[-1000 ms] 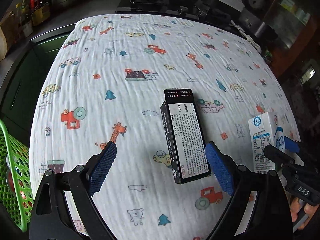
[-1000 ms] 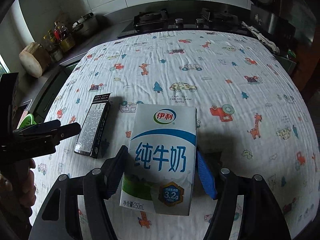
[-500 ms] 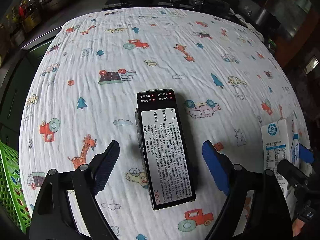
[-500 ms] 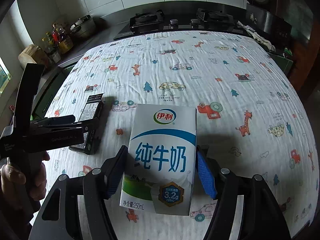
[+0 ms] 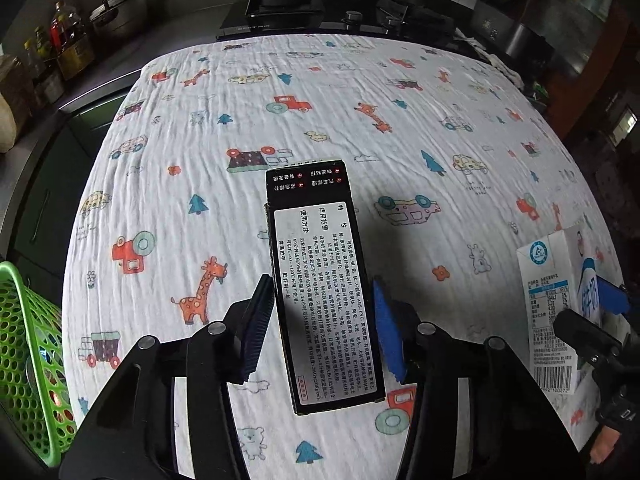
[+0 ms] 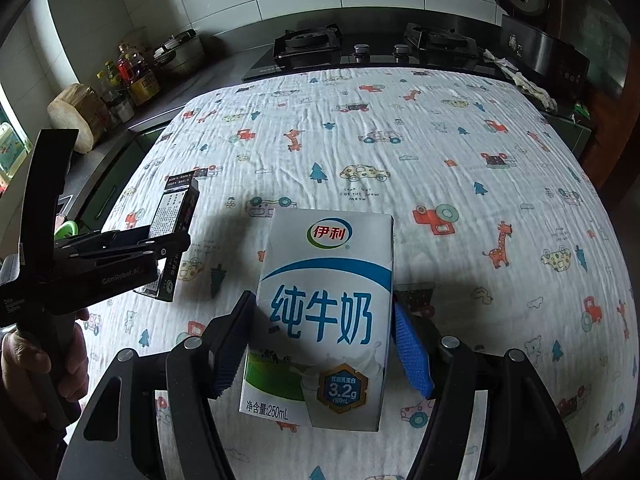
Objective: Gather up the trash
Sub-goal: 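Carry the black box over the green basket with the left gripper and release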
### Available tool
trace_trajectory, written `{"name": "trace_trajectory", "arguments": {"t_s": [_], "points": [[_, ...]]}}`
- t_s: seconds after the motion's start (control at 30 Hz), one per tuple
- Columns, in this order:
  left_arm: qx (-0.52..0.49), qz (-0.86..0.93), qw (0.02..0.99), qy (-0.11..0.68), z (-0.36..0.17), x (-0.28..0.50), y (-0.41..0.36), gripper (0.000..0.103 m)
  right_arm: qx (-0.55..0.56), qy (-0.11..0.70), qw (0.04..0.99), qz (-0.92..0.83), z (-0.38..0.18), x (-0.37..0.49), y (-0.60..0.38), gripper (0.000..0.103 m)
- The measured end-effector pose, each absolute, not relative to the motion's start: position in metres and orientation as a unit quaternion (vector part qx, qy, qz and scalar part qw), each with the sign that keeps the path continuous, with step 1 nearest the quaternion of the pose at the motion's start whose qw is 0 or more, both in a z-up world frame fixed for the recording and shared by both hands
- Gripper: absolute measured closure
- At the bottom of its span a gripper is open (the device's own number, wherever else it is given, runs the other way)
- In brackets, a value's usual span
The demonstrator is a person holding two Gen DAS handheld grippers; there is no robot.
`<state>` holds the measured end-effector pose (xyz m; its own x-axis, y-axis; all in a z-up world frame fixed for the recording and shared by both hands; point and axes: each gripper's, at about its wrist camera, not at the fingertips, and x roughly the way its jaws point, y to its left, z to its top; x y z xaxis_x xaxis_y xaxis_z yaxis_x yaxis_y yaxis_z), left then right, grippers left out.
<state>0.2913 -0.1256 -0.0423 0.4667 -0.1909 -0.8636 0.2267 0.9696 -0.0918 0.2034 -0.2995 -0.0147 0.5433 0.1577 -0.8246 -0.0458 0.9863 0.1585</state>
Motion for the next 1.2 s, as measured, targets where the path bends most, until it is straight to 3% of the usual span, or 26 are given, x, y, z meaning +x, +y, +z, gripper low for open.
{"name": "trace_trajectory", "arguments": {"t_s": [0.7, 1.2], "points": [[-0.052, 0.008, 0.905, 0.422, 0.018, 0.209, 0.094, 0.054, 0.008, 0.453, 0.868, 0.203, 0.016, 0.208, -0.131, 0.039], [-0.129, 0.130, 0.878, 0.442, -0.016, 0.177, 0.264, 0.054, -0.025, 0.434, 0.842, 0.320, 0.038, 0.216, 0.028, 0.039]]}}
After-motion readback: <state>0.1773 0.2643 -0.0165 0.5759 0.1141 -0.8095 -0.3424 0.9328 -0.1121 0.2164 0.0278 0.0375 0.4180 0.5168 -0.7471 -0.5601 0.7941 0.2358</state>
